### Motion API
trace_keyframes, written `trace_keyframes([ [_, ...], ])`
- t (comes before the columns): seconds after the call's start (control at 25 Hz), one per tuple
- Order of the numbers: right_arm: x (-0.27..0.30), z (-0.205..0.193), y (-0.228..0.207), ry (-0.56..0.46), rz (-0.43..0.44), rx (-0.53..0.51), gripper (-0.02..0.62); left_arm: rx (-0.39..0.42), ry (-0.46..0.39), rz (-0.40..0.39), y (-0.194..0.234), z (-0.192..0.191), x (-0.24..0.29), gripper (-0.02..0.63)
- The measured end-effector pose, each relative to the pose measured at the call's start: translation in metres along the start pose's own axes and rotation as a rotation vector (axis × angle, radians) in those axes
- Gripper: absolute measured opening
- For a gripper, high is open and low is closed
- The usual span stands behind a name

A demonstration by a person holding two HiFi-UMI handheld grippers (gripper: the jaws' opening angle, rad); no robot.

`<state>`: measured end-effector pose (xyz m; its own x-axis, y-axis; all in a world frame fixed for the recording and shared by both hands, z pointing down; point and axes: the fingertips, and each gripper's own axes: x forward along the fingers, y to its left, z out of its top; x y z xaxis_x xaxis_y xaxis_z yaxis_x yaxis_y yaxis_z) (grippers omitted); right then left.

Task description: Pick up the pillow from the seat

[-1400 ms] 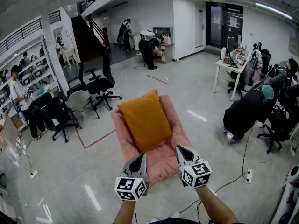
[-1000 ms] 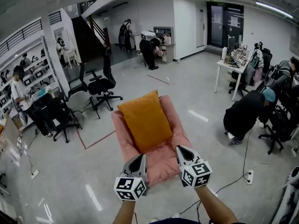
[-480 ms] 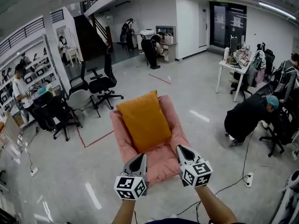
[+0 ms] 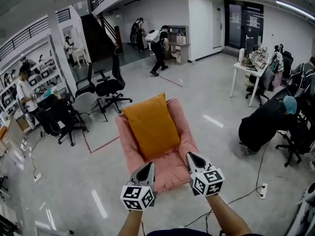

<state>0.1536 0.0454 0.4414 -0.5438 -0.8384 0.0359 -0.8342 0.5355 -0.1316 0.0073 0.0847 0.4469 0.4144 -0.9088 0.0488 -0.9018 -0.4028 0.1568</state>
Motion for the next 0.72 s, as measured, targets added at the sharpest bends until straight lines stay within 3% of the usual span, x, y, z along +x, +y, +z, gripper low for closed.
trace_keyframes([
  [0.72, 0.000, -0.003, -0.020, -0.002, 0.018, 0.023, 0.017, 0.010, 0.009, 0.071, -0.001, -0.007, -0.004, 0.003],
])
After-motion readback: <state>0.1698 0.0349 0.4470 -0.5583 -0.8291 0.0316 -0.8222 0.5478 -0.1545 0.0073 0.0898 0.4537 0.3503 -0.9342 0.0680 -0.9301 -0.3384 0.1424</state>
